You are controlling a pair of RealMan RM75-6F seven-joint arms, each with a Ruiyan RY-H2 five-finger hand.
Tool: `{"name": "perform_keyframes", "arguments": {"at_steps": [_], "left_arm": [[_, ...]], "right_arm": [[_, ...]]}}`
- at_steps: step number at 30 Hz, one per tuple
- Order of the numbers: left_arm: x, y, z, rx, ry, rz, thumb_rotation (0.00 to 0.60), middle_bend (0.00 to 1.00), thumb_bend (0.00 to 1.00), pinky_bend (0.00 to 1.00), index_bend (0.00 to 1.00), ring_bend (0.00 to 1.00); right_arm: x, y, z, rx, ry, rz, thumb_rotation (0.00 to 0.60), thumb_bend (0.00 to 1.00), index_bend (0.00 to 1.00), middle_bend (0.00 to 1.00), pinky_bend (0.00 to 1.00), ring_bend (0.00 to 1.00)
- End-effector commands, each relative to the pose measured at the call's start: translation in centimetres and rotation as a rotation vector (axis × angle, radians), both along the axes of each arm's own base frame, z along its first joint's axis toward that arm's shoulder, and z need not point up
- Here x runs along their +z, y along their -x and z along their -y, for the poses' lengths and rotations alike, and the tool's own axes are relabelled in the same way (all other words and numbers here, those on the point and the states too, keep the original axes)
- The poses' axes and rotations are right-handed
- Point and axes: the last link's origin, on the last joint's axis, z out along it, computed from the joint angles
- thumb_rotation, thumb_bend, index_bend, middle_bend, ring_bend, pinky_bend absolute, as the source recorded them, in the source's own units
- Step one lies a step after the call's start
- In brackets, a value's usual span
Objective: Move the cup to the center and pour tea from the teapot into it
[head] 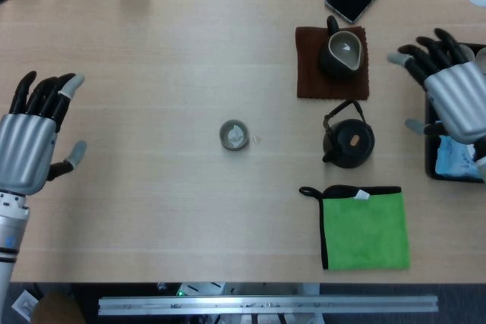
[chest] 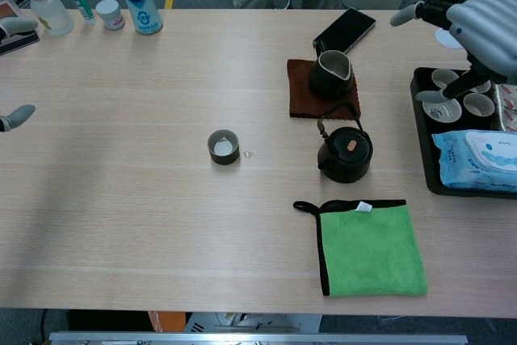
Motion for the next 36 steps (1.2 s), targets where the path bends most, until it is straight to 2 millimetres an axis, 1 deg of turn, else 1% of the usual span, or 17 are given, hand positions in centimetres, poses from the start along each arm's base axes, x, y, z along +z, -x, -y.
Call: {"name": "perform_keyframes", "arguments": {"at_steps": [1,8,12,17,26,36], "left_arm": [[0.7,0.2,0.1,-0.005,-0.038,0.010,0.600,0.12,0.30,0.03,0.06,0.12],[2.0,1.0,0.7,-0.020,-0.110,-0.001,0.600,0.13,0.30,0.03,0.07,0.12],[2.4,1.3,1.2,-0.015,-0.123,-0.001,0.600,0.13,0.30,0.03,0.07,0.12],[2.5,1.9,1.9,-0.009,-0.148,-0.009,0.600,0.13,0.30,0.03,0.07,0.12],[3.1,3.0,3.5,0.027,-0.149,-0.052,0.600,0.13,0.30,0.03,0.07,0.12],[3.8,3.6,4.2,0.050,-0.153,-0.075,0.600,0.12,0.30,0.03,0.07,0.12]], "right_arm": [[2.6,1.6,-2.3,-0.044,0.109,-0.006,0.600,0.00,0.21,0.21,0.00,0.11],[5.7,5.0,-5.4,-0.136,0.235,-0.031,0.600,0.00,0.21,0.22,0.00,0.11],[6.7,6.7,-6.6,-0.185,0.282,-0.028,0.600,0.00,0.21,0.23,0.00,0.11],[7.5,8.5,-7.8,-0.233,0.330,-0.028,0.600,0.00,0.21,0.23,0.00,0.11],[9.0,10.2,-9.8,-0.286,0.397,-0.009,0.600,0.00,0.21,0.24,0.00,0.11],[9.3,10.9,-11.0,-0.311,0.400,-0.004,0.600,0.00,0.21,0.24,0.00,0.11]]}}
